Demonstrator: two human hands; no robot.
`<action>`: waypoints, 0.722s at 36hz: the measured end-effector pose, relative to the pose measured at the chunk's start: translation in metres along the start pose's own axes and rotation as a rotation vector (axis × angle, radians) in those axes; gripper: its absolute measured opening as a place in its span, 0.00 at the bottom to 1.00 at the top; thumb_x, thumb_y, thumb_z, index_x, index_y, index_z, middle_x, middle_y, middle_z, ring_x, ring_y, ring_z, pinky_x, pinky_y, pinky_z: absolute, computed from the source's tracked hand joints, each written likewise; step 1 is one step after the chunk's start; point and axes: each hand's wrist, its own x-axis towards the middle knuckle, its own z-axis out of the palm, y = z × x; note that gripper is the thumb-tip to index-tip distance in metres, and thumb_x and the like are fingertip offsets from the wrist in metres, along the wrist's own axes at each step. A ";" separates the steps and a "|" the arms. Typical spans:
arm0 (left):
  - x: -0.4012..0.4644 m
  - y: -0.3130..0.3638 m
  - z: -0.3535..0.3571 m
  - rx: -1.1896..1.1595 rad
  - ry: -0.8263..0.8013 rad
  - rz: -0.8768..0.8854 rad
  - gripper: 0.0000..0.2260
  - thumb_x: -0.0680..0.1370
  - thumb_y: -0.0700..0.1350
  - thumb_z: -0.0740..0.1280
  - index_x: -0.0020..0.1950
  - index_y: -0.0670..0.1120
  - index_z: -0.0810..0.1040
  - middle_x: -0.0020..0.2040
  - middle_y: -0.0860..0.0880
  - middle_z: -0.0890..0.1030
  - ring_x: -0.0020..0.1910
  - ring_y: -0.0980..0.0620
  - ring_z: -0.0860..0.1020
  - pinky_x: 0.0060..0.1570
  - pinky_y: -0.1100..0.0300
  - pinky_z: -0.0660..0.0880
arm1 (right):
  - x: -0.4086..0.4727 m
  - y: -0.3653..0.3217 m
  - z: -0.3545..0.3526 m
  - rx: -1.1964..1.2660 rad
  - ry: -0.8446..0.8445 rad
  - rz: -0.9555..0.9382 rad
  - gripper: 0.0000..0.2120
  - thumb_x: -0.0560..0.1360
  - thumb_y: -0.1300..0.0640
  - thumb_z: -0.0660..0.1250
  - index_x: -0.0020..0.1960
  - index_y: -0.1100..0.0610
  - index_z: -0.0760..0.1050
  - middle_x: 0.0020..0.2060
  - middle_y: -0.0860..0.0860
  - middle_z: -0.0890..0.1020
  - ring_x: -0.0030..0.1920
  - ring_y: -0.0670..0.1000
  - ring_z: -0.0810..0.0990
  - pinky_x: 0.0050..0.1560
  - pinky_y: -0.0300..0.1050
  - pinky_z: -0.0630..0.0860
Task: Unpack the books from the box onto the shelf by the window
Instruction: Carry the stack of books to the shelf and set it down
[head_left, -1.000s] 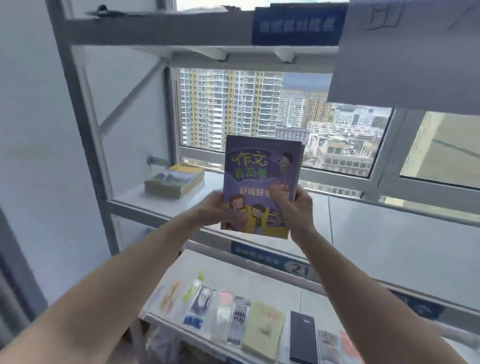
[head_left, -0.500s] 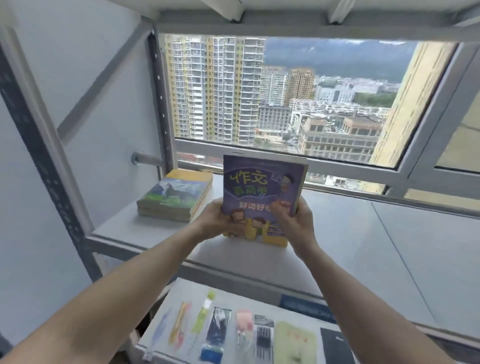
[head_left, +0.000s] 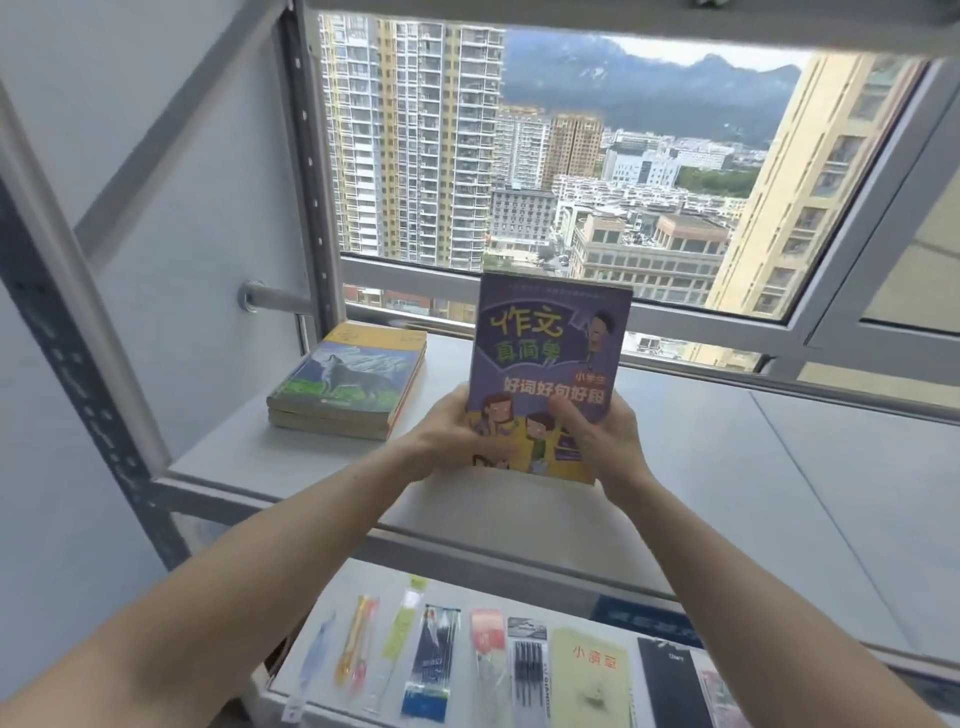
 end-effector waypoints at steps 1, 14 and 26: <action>0.002 0.005 -0.004 -0.009 -0.004 -0.045 0.24 0.65 0.39 0.81 0.58 0.49 0.77 0.47 0.52 0.86 0.44 0.53 0.85 0.39 0.62 0.81 | 0.005 -0.005 0.003 0.005 0.007 0.046 0.16 0.72 0.47 0.74 0.57 0.51 0.78 0.46 0.46 0.87 0.44 0.47 0.87 0.36 0.39 0.81; 0.026 0.023 -0.030 0.082 0.160 -0.493 0.31 0.63 0.47 0.82 0.61 0.38 0.75 0.55 0.43 0.80 0.52 0.45 0.81 0.56 0.48 0.79 | 0.052 -0.015 0.037 -0.245 0.015 0.754 0.31 0.66 0.40 0.78 0.57 0.60 0.76 0.46 0.54 0.82 0.39 0.53 0.81 0.28 0.40 0.73; 0.034 0.025 -0.028 0.285 0.209 -0.486 0.32 0.66 0.48 0.80 0.64 0.39 0.71 0.53 0.45 0.74 0.54 0.45 0.75 0.47 0.56 0.73 | 0.074 -0.018 0.049 -0.771 -0.133 0.578 0.29 0.70 0.36 0.72 0.55 0.62 0.76 0.51 0.55 0.81 0.50 0.57 0.82 0.33 0.46 0.77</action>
